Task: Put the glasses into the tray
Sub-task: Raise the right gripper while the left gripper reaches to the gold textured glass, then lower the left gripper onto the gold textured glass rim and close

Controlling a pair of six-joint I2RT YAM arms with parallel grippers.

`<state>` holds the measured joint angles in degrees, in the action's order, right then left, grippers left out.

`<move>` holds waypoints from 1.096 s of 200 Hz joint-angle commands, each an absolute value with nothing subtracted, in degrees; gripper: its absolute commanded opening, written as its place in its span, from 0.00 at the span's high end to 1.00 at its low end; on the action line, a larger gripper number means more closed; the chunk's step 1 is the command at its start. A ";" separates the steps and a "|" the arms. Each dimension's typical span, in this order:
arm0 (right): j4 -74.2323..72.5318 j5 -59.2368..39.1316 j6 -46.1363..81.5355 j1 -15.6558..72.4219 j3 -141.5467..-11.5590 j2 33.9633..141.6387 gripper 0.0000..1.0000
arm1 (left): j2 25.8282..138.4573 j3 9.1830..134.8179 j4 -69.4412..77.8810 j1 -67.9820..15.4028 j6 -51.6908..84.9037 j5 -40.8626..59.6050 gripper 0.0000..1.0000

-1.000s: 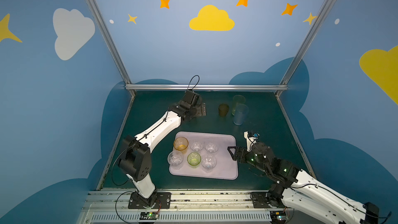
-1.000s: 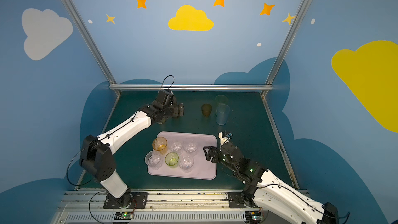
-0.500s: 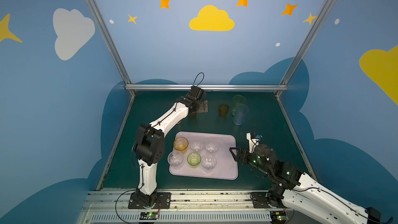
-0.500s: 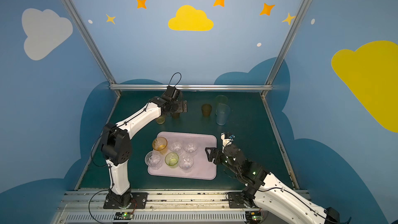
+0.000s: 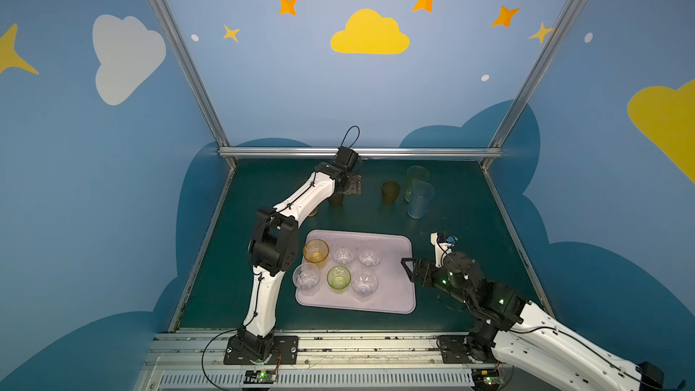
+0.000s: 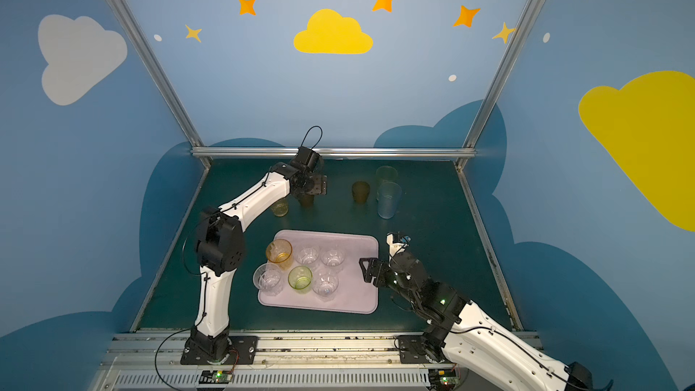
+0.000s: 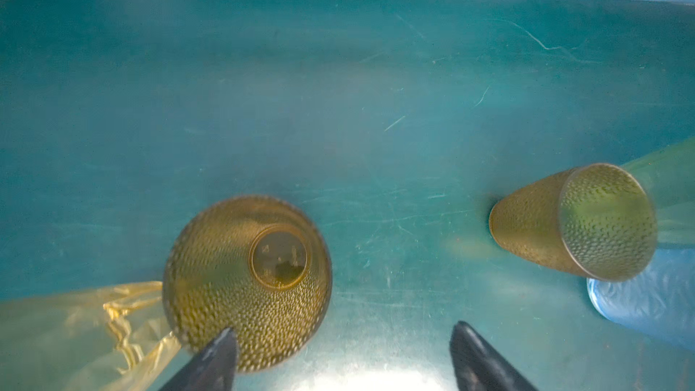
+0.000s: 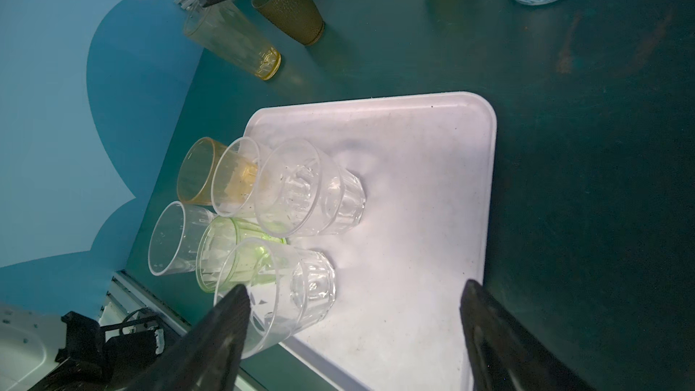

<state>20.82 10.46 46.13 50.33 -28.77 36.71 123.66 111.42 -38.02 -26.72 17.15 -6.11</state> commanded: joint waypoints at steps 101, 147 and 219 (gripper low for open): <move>20.61 10.87 47.98 49.13 -26.83 36.56 0.13 | 130.48 120.57 -42.95 -26.34 14.52 -7.16 0.48; 20.65 10.88 48.35 48.52 -26.38 36.47 0.13 | 132.33 122.66 -44.17 -26.20 13.93 -8.04 0.57; 20.05 10.20 48.60 47.52 -25.98 37.39 0.14 | 134.48 125.23 -46.14 -26.06 13.63 -9.05 0.60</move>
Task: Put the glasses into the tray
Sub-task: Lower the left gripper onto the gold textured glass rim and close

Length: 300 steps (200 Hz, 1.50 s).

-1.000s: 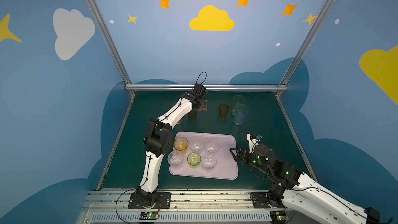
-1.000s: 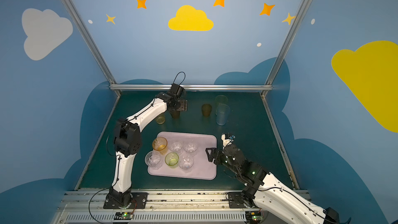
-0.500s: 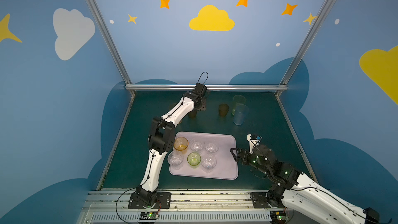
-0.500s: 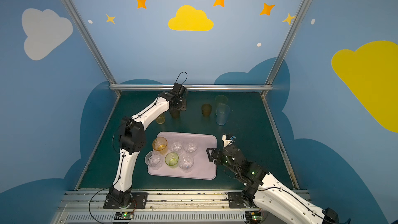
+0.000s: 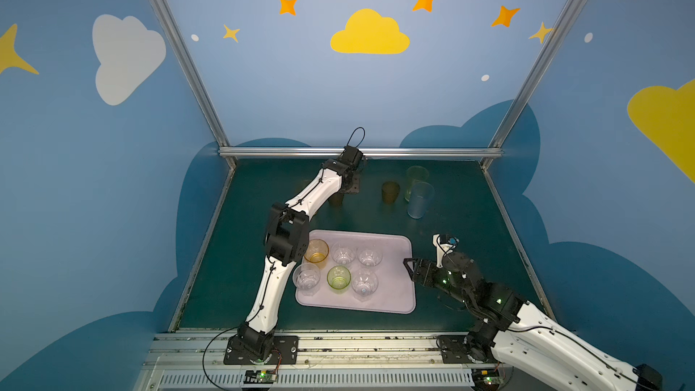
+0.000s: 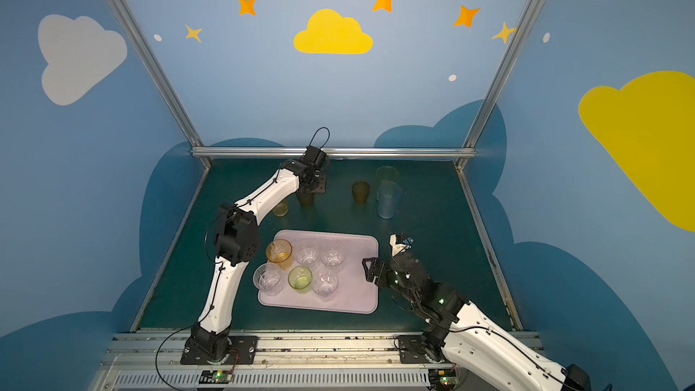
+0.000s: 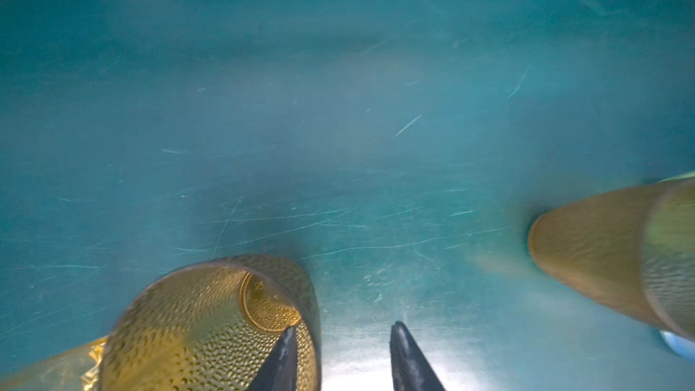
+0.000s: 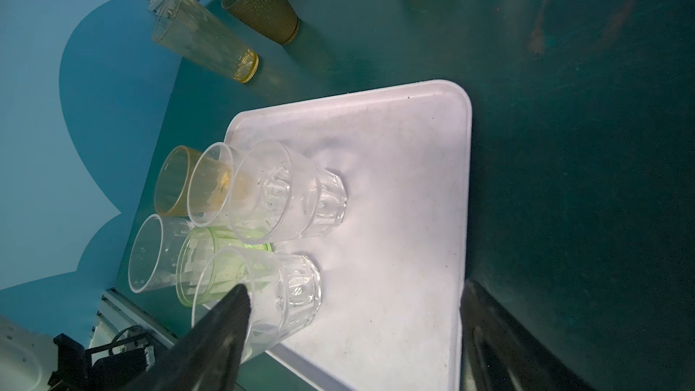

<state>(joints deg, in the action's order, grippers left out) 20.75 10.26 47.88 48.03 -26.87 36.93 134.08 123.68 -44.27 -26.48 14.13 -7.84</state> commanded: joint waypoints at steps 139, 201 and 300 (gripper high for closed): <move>19.31 8.40 48.85 46.20 -25.93 38.23 0.14 | 137.46 128.34 -48.98 -25.28 13.71 -7.90 0.89; 19.90 8.47 48.87 45.92 -26.05 37.70 0.14 | 137.52 129.39 -50.40 -25.21 13.89 -7.50 0.96; 20.98 7.67 49.75 45.42 -26.86 37.14 0.13 | 129.78 125.59 -49.75 -26.54 15.78 -2.91 0.96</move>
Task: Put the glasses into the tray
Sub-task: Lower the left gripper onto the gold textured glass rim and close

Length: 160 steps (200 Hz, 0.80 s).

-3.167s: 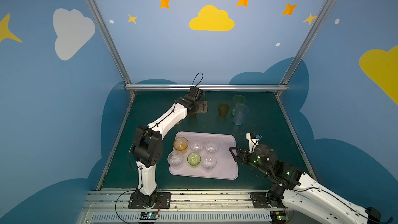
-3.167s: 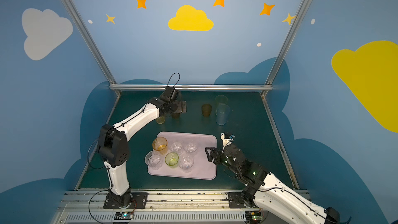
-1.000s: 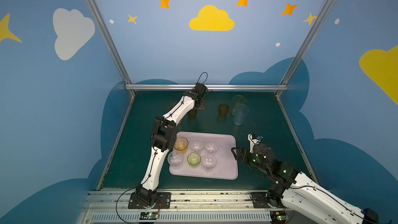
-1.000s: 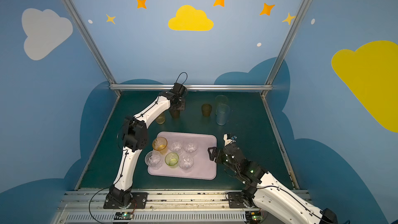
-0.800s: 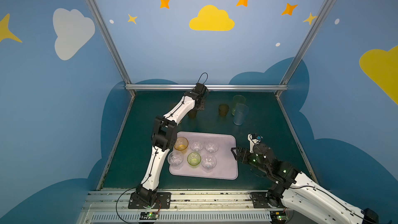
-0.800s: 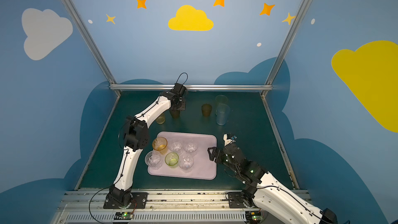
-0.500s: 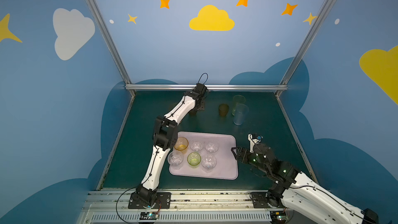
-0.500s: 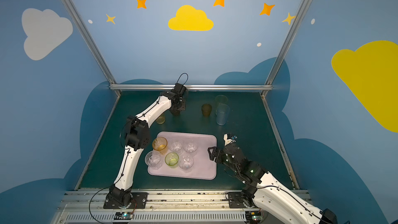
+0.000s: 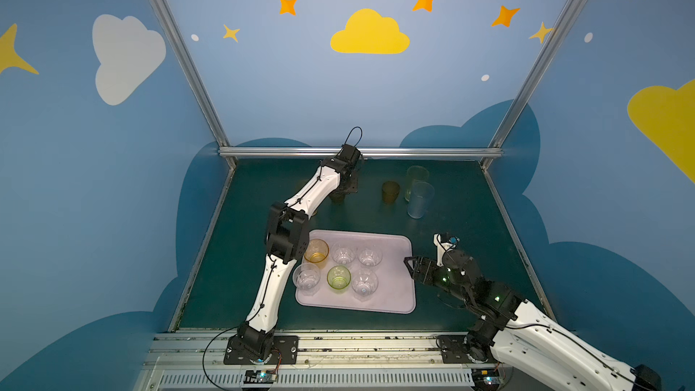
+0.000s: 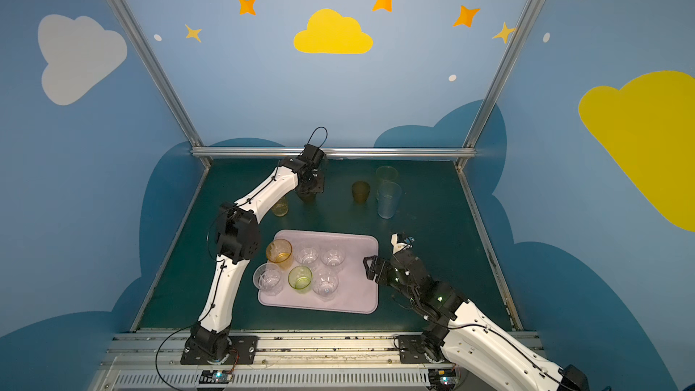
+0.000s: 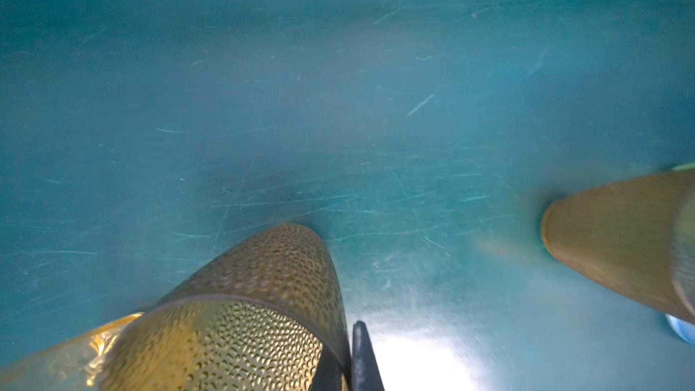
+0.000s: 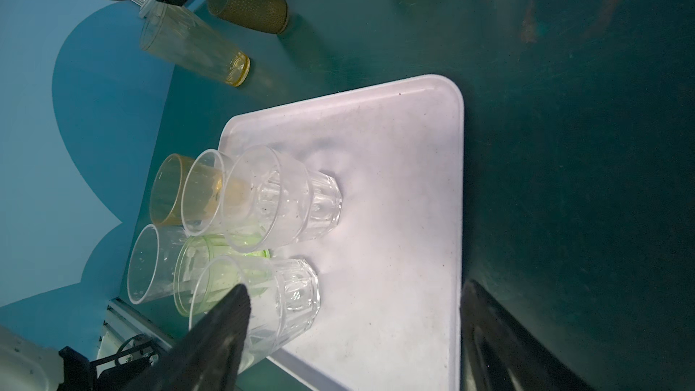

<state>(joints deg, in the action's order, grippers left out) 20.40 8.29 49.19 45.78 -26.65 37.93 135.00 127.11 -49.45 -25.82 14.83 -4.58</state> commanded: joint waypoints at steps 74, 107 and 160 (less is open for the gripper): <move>23.01 7.01 51.30 44.59 -26.14 33.72 0.14 | 109.72 102.11 -39.86 -28.87 21.08 -0.85 0.96; 24.17 6.77 51.12 44.05 -26.43 31.79 0.14 | 102.90 96.32 -39.61 -30.54 21.53 0.18 0.96; 26.81 4.99 48.77 43.33 -29.14 30.18 0.14 | 94.20 89.23 -40.17 -35.39 21.01 -1.82 0.96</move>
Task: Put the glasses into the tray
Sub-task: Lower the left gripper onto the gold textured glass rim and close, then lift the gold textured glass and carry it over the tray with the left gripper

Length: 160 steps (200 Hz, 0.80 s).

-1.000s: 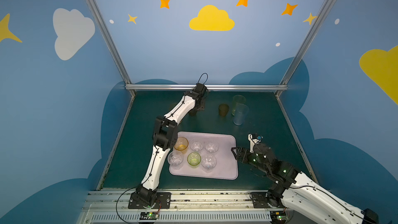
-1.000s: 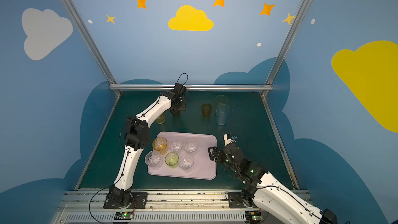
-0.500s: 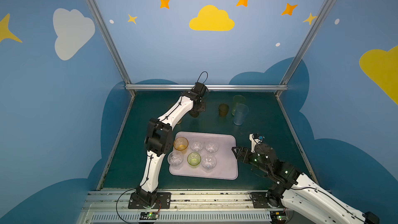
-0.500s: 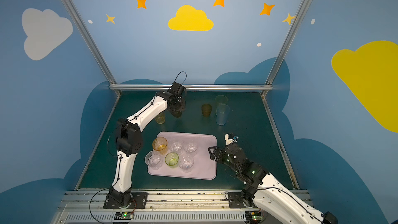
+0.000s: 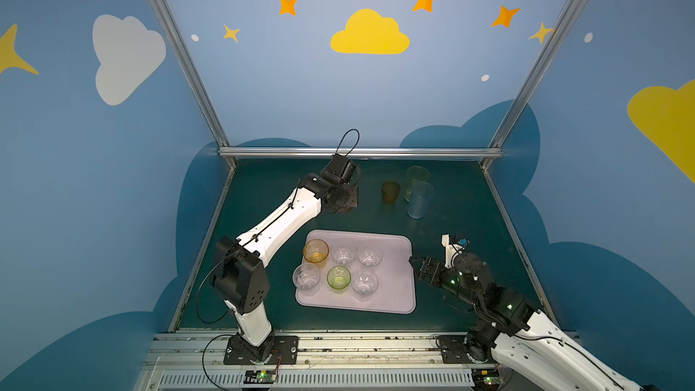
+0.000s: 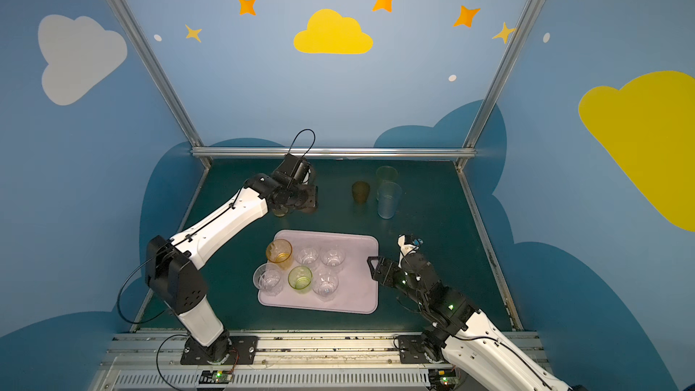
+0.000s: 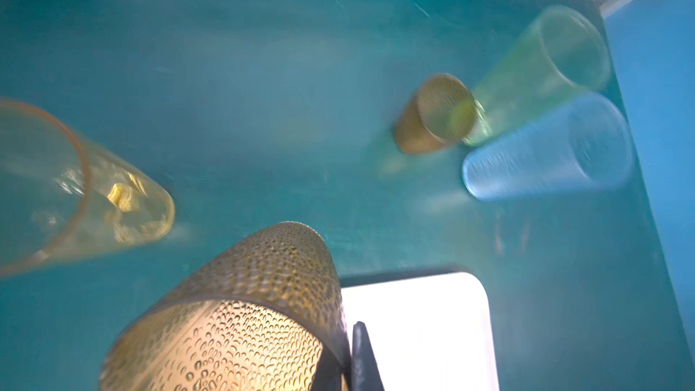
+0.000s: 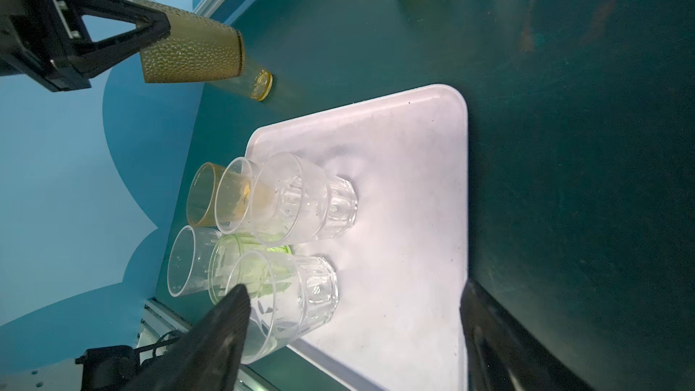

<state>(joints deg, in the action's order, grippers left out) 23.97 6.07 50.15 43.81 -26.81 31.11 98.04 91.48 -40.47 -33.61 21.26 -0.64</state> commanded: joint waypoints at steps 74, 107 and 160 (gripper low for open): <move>31.53 -0.80 44.71 40.18 -32.69 31.15 0.13 | 81.25 78.62 -36.27 -41.88 21.78 -3.46 0.96; 31.64 -4.34 44.47 37.86 -32.07 30.96 0.14 | 78.36 76.57 -37.54 -45.35 22.51 -4.29 0.96; 34.96 -12.16 44.19 32.18 -31.25 28.66 0.14 | 76.71 77.29 -42.27 -50.61 22.61 -5.54 0.96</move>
<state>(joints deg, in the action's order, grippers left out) 31.94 -7.31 45.01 34.33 -31.11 30.30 78.43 76.53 -39.38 -48.77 22.39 -4.03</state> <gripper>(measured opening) 0.866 0.050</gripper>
